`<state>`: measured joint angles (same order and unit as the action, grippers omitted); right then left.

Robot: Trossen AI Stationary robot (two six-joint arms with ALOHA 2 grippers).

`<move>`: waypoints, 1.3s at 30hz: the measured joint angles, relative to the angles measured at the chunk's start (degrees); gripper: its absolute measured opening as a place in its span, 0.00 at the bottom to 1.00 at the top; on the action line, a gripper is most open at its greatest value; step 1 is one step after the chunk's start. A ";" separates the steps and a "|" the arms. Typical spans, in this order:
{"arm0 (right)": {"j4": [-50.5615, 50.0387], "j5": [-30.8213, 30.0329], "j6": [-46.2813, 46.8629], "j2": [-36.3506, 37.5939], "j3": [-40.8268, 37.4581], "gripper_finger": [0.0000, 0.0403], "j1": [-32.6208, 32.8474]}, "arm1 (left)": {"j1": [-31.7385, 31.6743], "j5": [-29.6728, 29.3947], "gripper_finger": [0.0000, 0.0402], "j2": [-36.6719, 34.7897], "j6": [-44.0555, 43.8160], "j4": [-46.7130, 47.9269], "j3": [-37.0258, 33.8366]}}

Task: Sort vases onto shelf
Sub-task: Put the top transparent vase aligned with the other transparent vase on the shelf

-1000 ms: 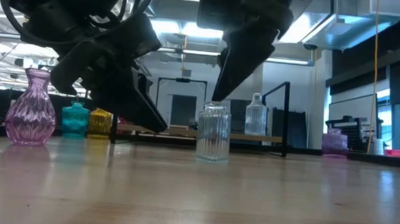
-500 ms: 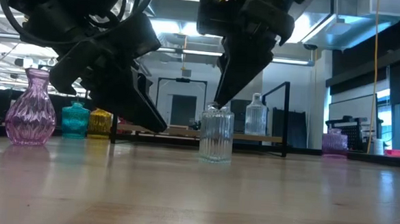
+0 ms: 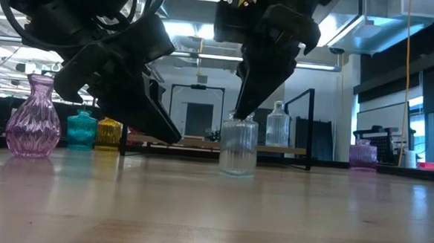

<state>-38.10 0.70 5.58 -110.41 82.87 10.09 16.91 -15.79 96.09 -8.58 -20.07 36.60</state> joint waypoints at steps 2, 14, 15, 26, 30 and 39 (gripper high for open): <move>-0.06 0.01 -0.07 -0.02 0.00 0.20 0.00 | 0.00 -0.01 0.27 0.00 -0.01 0.00 0.00; -1.21 -0.17 -3.08 0.75 -0.08 0.02 0.02 | 0.00 0.00 0.27 0.00 0.02 0.00 0.00; -1.45 -0.21 -3.08 1.18 -0.19 0.03 0.02 | 0.00 0.00 0.27 0.00 0.00 -0.02 0.00; -8.09 -5.75 -3.02 10.08 -0.26 0.02 -0.04 | 0.00 0.00 0.27 0.00 0.02 -0.06 0.00; -11.47 -7.28 -2.98 14.30 -0.17 0.01 -1.04 | 0.00 0.00 0.27 0.00 0.02 -0.07 0.00; -15.23 -9.87 -2.86 21.41 -0.17 0.02 -9.25 | 0.00 -0.02 0.27 0.00 0.02 -0.09 0.00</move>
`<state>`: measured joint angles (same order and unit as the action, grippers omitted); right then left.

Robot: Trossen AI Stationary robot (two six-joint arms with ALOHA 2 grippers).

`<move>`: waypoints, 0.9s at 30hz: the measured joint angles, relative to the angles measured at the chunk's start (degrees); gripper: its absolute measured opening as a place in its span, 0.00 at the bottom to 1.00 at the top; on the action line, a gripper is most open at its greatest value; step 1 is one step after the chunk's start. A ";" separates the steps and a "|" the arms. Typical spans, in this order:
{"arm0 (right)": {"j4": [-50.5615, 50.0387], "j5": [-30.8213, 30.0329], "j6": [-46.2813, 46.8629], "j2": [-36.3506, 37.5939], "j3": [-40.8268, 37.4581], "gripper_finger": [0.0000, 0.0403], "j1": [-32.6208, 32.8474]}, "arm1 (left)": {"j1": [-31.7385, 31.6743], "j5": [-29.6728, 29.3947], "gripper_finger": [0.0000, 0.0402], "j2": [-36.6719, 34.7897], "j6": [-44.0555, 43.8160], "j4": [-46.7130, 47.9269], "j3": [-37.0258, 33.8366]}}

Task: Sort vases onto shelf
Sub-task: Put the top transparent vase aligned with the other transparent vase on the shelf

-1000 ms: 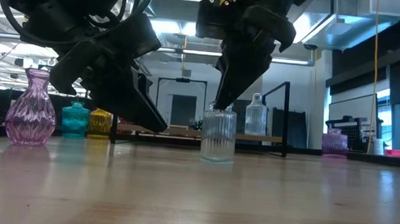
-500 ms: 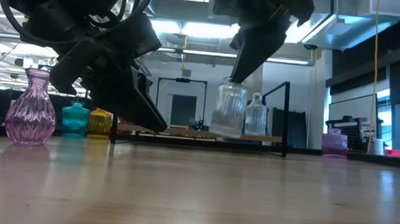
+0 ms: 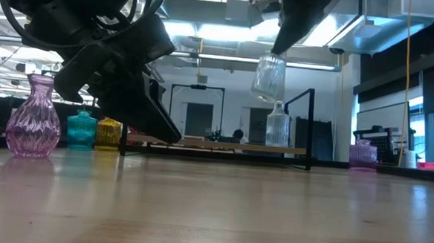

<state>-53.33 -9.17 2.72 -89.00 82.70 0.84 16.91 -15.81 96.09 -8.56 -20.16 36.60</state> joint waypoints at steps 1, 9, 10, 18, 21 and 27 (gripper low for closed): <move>-0.11 -0.31 -0.01 0.48 0.00 0.02 -1.31 | 0.00 0.00 0.27 0.00 0.00 0.02 0.00; -0.21 -0.37 0.43 1.41 0.02 0.03 -11.85 | 0.00 0.00 0.27 0.00 0.00 0.02 0.00; -0.50 -0.36 0.45 1.41 0.02 0.03 -13.02 | 0.00 0.00 0.27 0.00 0.00 0.02 0.00; -1.32 -0.33 0.46 1.28 0.02 0.03 -19.81 | 0.00 0.00 0.27 0.00 0.00 0.02 0.00; -1.30 0.33 0.47 0.75 0.02 0.03 -21.37 | 0.00 0.00 0.27 0.00 0.00 0.02 0.00; -0.92 1.16 2.59 -1.55 0.02 0.03 -22.36 | 0.00 -0.02 0.27 0.00 0.02 0.02 0.00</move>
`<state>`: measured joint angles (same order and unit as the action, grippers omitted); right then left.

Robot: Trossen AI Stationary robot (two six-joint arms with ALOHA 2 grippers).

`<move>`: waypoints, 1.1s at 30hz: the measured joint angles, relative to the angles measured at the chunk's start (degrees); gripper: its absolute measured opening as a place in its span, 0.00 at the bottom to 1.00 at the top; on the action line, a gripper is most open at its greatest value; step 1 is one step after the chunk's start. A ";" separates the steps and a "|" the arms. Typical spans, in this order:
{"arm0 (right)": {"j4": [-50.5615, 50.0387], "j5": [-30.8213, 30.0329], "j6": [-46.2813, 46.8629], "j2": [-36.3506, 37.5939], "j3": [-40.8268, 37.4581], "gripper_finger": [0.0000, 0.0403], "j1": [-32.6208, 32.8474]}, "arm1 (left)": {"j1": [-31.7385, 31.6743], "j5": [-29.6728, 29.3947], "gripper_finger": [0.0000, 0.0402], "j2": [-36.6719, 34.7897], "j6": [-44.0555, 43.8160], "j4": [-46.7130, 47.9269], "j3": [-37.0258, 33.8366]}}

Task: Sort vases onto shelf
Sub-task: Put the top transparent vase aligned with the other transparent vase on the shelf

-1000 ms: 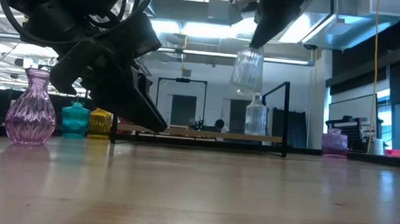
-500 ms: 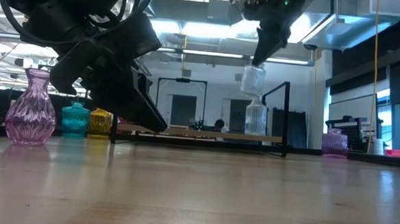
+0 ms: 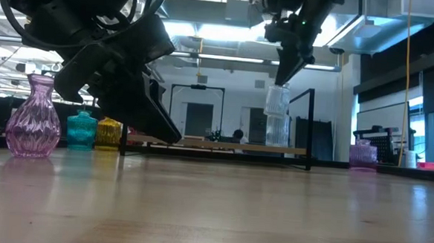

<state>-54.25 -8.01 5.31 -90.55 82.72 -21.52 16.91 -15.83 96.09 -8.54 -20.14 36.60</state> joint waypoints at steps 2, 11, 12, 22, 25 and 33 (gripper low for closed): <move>0.09 -0.28 0.01 -1.03 0.00 0.03 0.00 | 0.00 0.01 0.27 0.00 -0.01 0.00 0.00; -0.24 -2.57 0.16 -4.98 0.00 0.04 -0.37 | 0.00 0.02 0.27 0.00 0.01 0.00 0.00; -0.27 -2.53 0.43 -5.40 0.00 0.04 -0.65 | 0.00 0.02 0.27 0.00 0.01 0.00 0.00; 0.58 -3.01 1.76 -6.89 0.00 0.04 -3.63 | 0.00 0.02 0.27 0.00 0.01 0.02 0.00; -0.01 -3.12 1.95 -6.88 0.00 0.04 -4.68 | 0.00 0.02 0.27 0.00 0.01 0.02 0.00; 1.15 -2.93 2.14 -6.87 -0.40 0.04 -6.03 | 0.00 0.02 0.27 0.02 0.01 0.02 0.00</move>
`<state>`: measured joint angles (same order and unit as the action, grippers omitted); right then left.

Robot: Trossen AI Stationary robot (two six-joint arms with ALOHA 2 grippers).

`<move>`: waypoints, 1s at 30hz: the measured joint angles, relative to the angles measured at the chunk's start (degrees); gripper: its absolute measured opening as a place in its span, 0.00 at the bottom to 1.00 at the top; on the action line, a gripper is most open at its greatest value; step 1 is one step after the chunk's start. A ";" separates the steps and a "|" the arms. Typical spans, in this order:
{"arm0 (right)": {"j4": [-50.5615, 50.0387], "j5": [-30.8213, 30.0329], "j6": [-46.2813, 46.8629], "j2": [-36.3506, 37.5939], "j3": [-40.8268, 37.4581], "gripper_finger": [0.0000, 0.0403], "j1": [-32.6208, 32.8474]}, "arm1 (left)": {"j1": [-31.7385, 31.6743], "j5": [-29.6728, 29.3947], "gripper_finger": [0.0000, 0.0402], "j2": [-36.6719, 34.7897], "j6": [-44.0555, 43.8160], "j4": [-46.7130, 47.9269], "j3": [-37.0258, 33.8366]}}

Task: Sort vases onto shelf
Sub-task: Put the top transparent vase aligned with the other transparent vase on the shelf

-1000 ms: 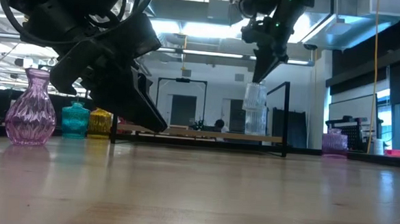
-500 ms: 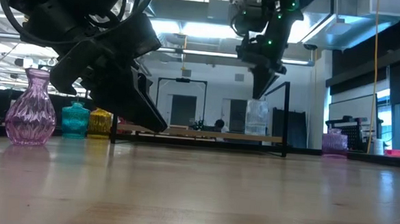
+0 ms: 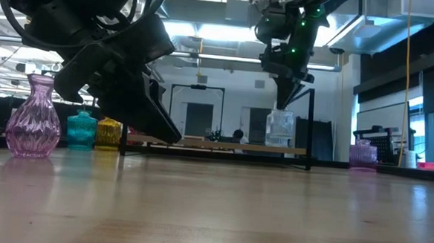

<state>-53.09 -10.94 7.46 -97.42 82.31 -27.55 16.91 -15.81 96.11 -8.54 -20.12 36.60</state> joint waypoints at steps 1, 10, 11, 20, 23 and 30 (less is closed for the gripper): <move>0.81 -0.02 0.10 0.02 -0.55 0.04 -0.01 | 0.00 0.00 0.27 0.00 0.00 0.00 0.00; 2.87 1.04 1.81 0.02 -4.17 0.04 -0.61 | 0.00 0.00 0.27 0.01 0.00 0.00 0.02; 3.42 1.16 1.84 0.02 -4.24 0.04 -0.59 | 0.00 0.00 0.27 0.01 0.00 0.00 0.02; 3.45 0.88 2.04 0.02 -4.30 0.04 -0.63 | 0.00 0.00 0.27 0.01 0.00 0.00 0.02; 3.47 -0.53 1.30 0.02 -4.30 0.04 -0.61 | 0.00 0.00 0.27 0.01 0.00 0.00 0.02; 3.52 -1.14 1.26 0.02 -4.30 0.04 -0.61 | 0.00 0.00 0.27 0.01 0.00 0.00 0.02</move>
<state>-49.57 -12.08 8.72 -97.41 78.02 -28.16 16.91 -15.81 96.12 -8.54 -20.12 36.62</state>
